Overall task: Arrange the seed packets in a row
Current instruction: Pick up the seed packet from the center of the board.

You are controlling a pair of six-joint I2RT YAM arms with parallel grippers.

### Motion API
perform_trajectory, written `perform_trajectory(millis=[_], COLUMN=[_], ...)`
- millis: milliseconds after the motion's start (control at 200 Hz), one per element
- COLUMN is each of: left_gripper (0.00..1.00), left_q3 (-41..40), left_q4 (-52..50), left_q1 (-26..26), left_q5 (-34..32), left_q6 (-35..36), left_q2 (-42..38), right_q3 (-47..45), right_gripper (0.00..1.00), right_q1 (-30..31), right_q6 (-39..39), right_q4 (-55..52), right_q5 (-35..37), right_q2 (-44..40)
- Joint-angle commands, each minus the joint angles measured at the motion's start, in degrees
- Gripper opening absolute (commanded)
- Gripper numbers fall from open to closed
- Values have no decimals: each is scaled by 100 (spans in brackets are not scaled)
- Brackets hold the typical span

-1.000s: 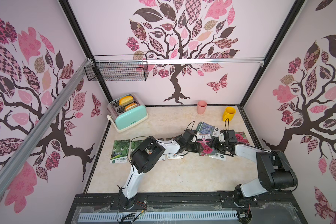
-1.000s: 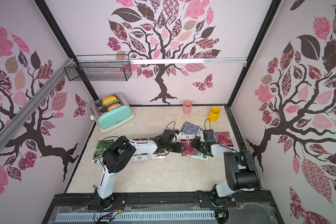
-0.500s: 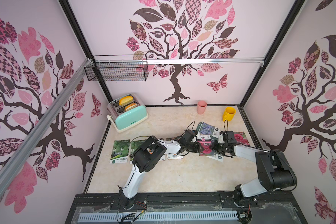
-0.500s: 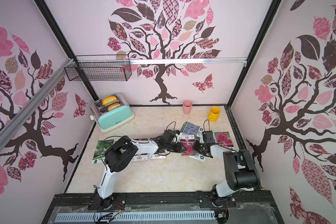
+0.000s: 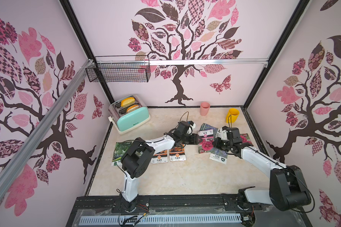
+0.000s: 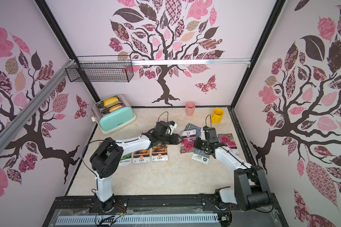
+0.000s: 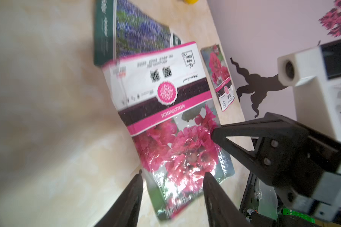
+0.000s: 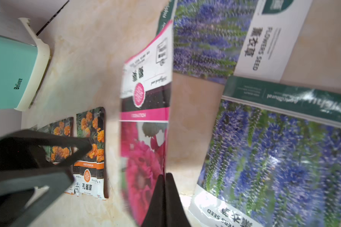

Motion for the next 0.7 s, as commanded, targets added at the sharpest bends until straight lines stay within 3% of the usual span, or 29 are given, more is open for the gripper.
perform_trajectory(millis=[0,255,475,695], left_gripper=[55,60,63,69], left_q3=[279,919,814,873], left_q4=[-611,-1164,-1104,-1155], left_q1=[278,1162,1131,936], left_q5=[126,1840,2449,2531], left_q6=[621,1997,3318,4156], left_q2=[-365,-324,-269,36], right_q3=[396,599,558,571], right_gripper=[0,0,0,0], right_q1=[239,419,453,535], right_q6=[-414,-872,-990,-958], right_q4=[-550,-764,-731,-661], right_q5=[87,-469,-924,-1226], right_q2=[-301,-597,-837,-872])
